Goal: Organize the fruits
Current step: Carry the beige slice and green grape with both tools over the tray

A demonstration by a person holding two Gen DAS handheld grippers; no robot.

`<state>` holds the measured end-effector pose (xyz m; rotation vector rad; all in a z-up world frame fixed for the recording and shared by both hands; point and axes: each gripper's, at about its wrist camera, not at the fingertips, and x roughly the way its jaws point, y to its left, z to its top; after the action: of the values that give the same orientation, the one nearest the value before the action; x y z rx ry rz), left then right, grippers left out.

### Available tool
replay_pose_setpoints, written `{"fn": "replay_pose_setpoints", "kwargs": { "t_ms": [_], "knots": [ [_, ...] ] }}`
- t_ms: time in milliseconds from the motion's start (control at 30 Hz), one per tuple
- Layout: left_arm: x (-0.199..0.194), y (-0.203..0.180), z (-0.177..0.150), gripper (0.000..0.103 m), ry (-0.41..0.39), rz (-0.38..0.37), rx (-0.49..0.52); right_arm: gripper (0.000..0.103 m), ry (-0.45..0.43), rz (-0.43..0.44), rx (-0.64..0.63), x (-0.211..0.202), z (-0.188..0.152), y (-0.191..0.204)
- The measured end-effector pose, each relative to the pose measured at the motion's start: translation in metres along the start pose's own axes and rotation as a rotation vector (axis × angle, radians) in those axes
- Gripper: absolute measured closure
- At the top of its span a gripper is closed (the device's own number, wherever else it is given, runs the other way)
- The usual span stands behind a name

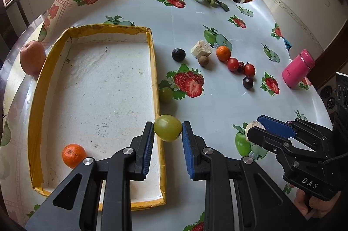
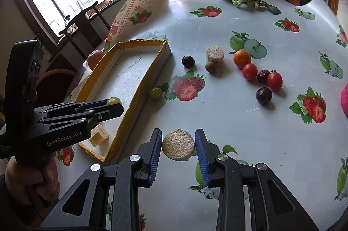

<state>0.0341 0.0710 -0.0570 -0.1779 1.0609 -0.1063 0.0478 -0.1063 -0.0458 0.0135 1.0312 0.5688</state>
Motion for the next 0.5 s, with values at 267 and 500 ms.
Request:
{"fn": "replay_pose_setpoints", "kwargs": {
  "t_ms": [267, 500],
  "knots": [
    [-0.007, 0.029, -0.005, 0.080, -0.008, 0.021, -0.049, 0.071, 0.016, 0.031, -0.045, 0.011, 0.005, 0.029],
    [-0.009, 0.049, -0.002, 0.080, -0.016, 0.035, -0.087, 0.071, 0.028, 0.056, -0.081, 0.023, 0.017, 0.052]
  ]
}}
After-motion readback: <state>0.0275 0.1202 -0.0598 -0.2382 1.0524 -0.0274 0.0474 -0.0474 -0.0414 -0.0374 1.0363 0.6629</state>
